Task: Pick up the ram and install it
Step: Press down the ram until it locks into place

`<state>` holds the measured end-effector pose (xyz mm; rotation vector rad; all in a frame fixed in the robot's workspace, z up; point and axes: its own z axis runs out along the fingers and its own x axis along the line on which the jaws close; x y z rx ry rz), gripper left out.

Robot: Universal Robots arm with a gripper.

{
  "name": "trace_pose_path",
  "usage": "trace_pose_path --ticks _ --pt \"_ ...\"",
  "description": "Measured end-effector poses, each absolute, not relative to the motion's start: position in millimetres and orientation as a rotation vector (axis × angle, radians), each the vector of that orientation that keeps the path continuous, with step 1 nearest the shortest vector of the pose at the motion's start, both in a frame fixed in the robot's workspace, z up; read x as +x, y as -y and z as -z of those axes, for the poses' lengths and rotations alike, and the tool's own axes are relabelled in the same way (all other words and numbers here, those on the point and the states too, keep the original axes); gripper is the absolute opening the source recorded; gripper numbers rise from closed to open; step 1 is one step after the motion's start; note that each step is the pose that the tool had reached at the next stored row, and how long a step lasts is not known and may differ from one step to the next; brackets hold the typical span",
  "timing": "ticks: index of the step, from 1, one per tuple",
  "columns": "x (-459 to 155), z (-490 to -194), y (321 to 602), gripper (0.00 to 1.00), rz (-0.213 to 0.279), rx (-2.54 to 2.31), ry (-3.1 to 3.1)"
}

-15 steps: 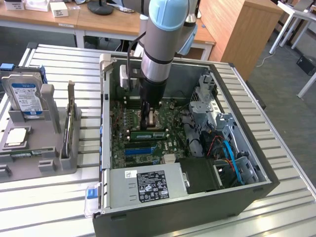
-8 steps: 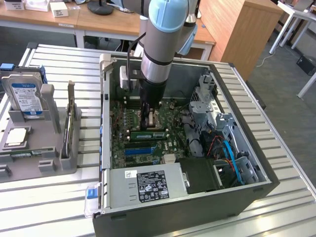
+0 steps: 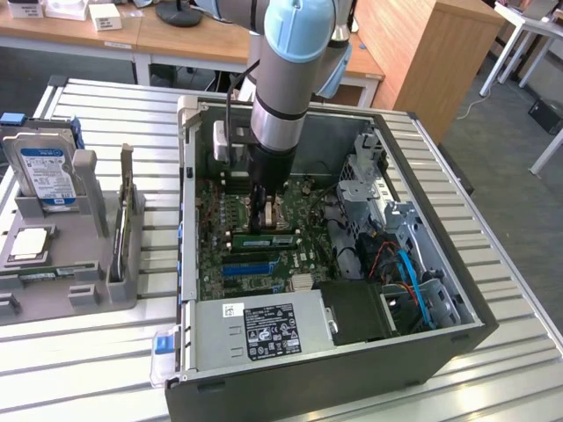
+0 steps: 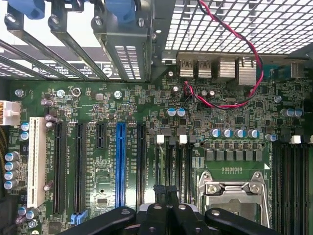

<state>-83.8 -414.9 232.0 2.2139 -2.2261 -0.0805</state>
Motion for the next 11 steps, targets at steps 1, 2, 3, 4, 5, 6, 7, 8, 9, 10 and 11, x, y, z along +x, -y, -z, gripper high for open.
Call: trace_pose_path --ticks 1,2,3,4,5,6,7,8,9,10,11 --pt "-83.8 -232.0 414.9 0.11 0.081 2.214 2.226" --pt "-83.8 -231.9 414.8 0.11 0.081 2.214 2.226" --pt "-83.8 -231.9 414.8 0.11 0.081 2.214 2.226" --pt "-83.8 -231.9 414.8 0.11 0.081 2.214 2.226" --pt "-83.8 -231.9 414.8 0.11 0.081 2.214 2.226" --pt "-83.8 -231.8 414.8 0.11 0.081 2.214 2.226" --pt "-83.8 -231.5 414.8 0.11 0.081 2.214 2.226" --pt "-83.8 -231.1 414.8 0.11 0.081 2.214 2.227" --pt "-83.8 -230.9 414.8 0.11 0.081 2.214 2.226" --pt "-83.8 -230.6 414.8 0.11 0.081 2.214 2.226" --pt "-83.8 -230.5 414.9 0.11 0.081 2.214 2.226"
